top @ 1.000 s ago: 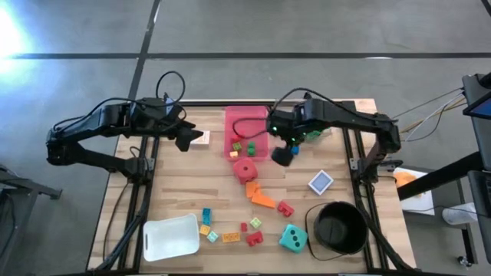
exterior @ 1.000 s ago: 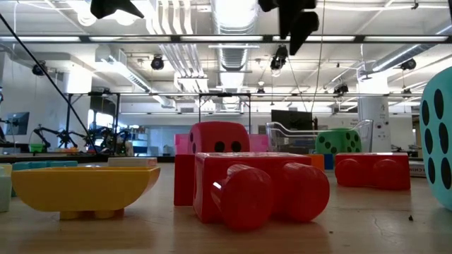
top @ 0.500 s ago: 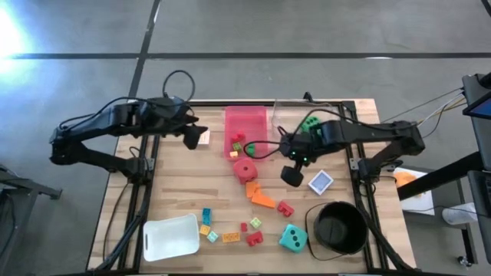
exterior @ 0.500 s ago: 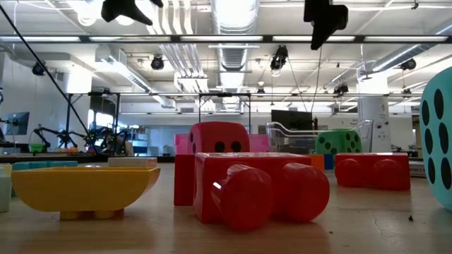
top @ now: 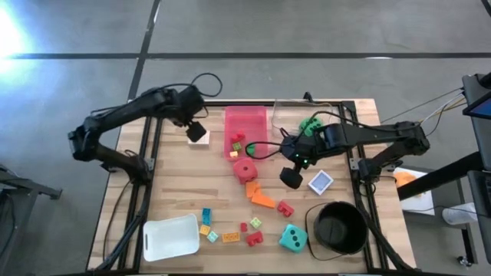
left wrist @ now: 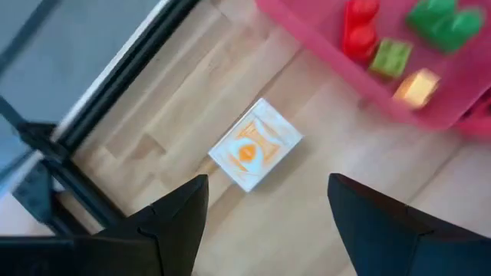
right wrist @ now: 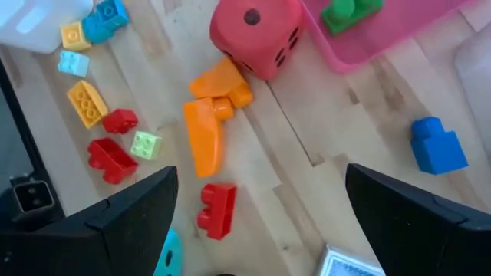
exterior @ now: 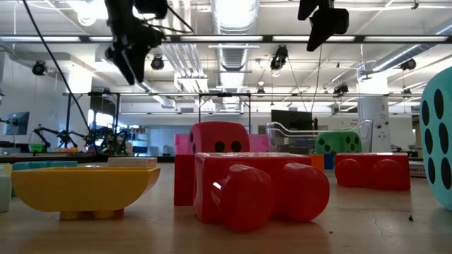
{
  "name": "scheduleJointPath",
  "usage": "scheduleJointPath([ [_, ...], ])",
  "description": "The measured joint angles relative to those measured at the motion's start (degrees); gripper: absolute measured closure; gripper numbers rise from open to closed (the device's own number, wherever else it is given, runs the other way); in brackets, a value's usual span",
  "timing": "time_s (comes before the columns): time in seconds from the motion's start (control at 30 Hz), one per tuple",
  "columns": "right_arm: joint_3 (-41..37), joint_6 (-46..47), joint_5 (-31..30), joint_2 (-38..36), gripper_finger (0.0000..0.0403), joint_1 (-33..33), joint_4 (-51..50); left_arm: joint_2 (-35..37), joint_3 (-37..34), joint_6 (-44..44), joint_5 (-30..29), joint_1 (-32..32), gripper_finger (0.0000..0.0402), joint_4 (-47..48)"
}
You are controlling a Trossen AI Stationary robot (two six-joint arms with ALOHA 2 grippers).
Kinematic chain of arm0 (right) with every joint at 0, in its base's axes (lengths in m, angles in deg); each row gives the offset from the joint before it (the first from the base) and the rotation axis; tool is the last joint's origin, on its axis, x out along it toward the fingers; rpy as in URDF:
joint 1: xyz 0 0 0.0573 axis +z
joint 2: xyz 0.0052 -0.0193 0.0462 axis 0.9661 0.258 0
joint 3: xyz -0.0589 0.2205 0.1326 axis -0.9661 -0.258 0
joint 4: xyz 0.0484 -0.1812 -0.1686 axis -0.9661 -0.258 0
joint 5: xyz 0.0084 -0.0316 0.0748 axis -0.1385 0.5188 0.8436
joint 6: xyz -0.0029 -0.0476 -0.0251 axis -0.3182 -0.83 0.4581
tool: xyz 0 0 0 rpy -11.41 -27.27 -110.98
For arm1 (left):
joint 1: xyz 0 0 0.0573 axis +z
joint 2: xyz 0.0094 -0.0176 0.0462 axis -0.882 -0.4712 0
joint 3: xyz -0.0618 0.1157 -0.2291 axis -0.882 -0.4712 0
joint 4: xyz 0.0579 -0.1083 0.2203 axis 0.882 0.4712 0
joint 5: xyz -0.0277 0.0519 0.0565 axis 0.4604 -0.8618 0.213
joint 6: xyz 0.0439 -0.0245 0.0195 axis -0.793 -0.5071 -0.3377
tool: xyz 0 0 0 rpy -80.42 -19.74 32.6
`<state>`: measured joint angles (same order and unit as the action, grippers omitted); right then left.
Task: Pick & Place Toys
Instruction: Put the orange deck of cards into the white bin
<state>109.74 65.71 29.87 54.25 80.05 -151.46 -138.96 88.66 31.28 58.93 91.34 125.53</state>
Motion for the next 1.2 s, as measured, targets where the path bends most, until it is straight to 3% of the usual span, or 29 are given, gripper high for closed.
scheduleJointPath([
  [0.17, 0.0, -1.27, 0.0, -0.04, 0.0035, -0.01, 0.09, -6.39, 0.0, -4.19, 10.28, 4.04, 0.013, -1.39],
  [0.67, 0.0, -3.1, 0.14, -0.89, 0.0035, -0.01, 0.1, -21.27, 0.0, -13.73, 7.46, 5.18, 0.013, -3.95],
  [1.2, -0.02, -2.92, 0.55, -1.92, 0.0035, 0.01, -0.39, -23.24, -5.1, -23.55, 8.61, 6.2, 0.013, -7.1],
])
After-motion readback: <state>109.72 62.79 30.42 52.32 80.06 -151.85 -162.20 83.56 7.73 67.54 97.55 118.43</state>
